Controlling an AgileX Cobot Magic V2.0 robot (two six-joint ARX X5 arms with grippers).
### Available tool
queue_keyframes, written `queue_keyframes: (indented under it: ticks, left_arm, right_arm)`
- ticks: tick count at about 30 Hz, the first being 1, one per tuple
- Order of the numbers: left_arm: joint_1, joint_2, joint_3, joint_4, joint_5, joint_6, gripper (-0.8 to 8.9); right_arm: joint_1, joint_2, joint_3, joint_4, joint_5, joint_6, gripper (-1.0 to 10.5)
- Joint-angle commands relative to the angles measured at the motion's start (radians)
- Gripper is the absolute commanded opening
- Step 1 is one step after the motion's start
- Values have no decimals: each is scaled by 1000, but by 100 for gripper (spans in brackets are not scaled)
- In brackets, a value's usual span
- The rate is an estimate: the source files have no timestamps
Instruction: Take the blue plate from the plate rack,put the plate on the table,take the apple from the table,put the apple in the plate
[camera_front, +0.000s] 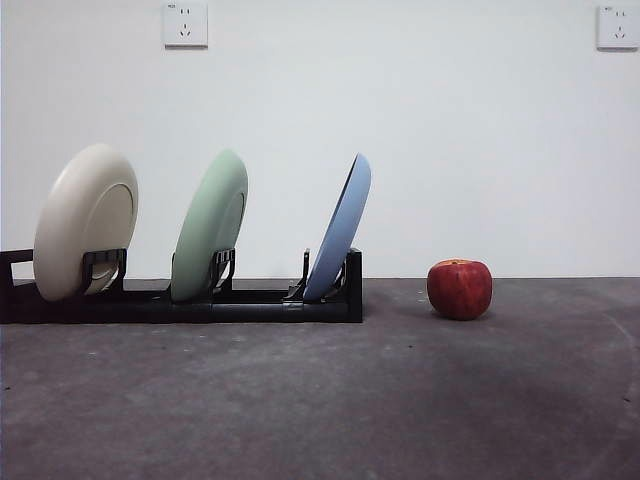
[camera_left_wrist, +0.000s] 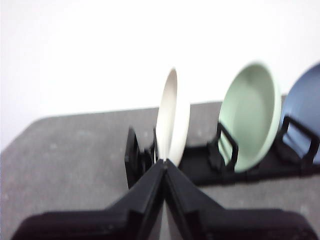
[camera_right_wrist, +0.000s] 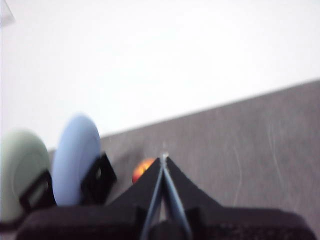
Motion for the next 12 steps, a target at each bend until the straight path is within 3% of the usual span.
queue_keyframes:
  ticks: [1,7,12]
  left_arm:
    - [2,53,66,2,5,-14,-6]
    - [2,227,260,-49,5,-14,-6]
    - [2,393,455,-179,15,-14,-5]
  right_arm:
    - [0,43,90,-35,22,18,-8]
    - [0,201,317,-196,31,19,-8]
    - [0,378,524,-410,30,19,-1]
